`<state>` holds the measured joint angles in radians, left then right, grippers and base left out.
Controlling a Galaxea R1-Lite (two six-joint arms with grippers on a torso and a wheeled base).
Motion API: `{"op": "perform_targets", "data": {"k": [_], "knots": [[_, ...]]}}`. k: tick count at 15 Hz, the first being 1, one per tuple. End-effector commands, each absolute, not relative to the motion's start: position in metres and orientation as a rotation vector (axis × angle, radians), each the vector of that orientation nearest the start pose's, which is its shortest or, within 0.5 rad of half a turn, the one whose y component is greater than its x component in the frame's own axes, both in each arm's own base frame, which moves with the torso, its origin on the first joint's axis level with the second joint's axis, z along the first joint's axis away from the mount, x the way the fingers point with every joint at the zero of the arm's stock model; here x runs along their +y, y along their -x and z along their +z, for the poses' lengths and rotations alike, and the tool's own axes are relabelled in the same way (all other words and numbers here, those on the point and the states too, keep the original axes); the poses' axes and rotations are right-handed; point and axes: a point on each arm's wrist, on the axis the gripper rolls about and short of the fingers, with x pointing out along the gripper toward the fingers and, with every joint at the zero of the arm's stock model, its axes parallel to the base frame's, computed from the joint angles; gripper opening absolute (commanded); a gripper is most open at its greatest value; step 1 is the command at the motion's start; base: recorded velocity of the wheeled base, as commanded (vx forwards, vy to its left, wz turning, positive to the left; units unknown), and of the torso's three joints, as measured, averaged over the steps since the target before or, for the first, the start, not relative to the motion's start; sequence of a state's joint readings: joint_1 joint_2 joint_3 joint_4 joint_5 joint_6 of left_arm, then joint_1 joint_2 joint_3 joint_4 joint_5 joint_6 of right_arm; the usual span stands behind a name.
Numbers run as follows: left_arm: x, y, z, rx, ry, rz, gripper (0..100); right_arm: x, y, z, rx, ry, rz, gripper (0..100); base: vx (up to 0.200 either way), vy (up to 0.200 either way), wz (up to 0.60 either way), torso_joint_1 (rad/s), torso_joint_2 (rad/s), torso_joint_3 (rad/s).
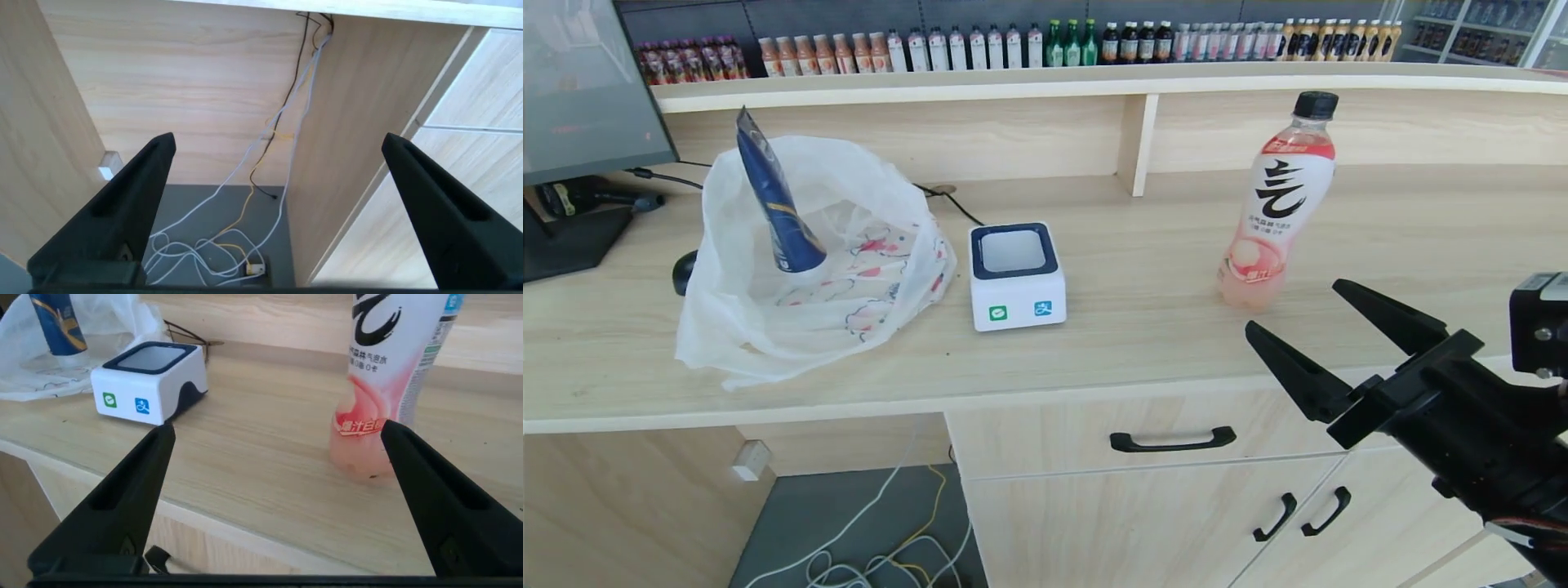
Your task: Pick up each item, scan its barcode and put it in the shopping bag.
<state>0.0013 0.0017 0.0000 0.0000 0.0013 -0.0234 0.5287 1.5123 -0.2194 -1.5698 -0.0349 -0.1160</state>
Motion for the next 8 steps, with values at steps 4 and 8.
{"op": "perform_targets", "data": {"k": [4, 8], "knots": [[0.0, 0.0227, 0.0755, 0.001, 0.023, 0.003, 100, 0.101, -0.1742, 0.1783, -0.289, 0.038, 0.475, 100, 0.0, -0.2, 0.0, 0.007, 0.0, 0.002], [0.0, 0.0227, 0.0755, 0.001, 0.023, 0.003, 100, 0.0996, -0.1718, 0.1727, -0.263, 0.045, 0.477, 100, 0.0, -0.05, 0.0, 0.001, 0.0, 0.001]]}}
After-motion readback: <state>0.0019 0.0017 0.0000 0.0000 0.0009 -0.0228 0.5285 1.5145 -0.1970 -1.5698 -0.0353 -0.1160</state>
